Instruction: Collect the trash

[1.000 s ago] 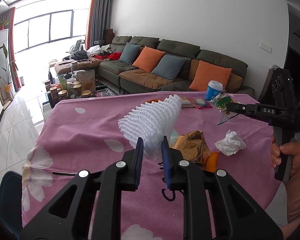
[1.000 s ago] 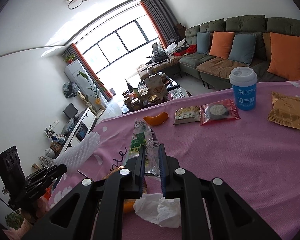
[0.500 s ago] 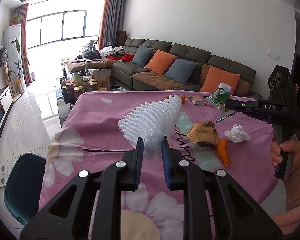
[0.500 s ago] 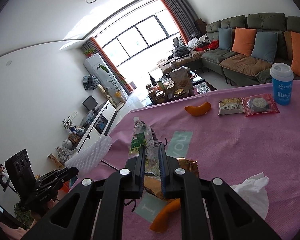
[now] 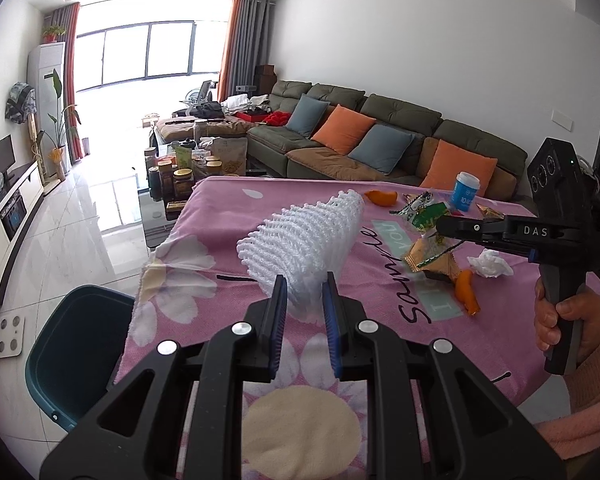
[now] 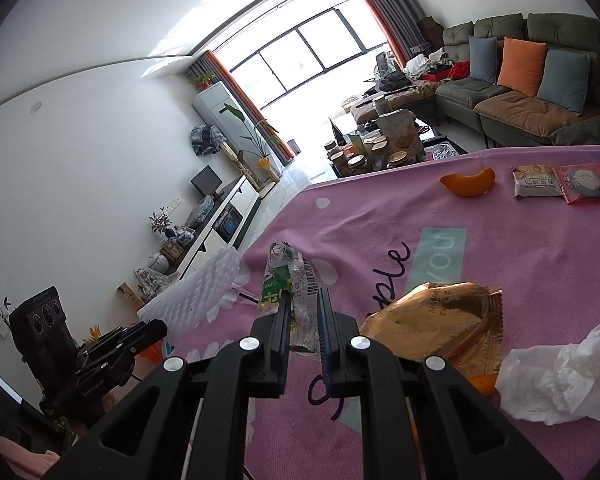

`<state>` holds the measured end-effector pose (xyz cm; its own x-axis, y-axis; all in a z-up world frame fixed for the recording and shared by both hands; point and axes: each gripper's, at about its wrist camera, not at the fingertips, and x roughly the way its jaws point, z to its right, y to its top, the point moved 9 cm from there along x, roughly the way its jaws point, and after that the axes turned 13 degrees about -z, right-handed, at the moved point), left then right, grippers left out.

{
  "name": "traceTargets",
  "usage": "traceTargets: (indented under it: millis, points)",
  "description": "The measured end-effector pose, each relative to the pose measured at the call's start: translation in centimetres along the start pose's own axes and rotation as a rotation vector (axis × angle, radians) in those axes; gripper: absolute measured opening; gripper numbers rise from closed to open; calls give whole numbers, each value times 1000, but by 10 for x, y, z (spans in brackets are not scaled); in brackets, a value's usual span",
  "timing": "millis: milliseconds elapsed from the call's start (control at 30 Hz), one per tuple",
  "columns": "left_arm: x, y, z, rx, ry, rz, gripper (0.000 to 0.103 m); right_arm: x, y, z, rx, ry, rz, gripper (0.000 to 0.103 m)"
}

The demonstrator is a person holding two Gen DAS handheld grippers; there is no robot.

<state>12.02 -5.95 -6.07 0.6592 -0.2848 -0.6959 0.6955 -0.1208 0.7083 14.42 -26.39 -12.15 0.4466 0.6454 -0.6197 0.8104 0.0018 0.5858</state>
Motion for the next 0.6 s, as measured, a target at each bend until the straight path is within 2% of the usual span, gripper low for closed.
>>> traceTargets:
  millis: [600]
  points:
    - [-28,-20,-60,-97,99,11,18,66,-9,-80,-124,95,-128,12]
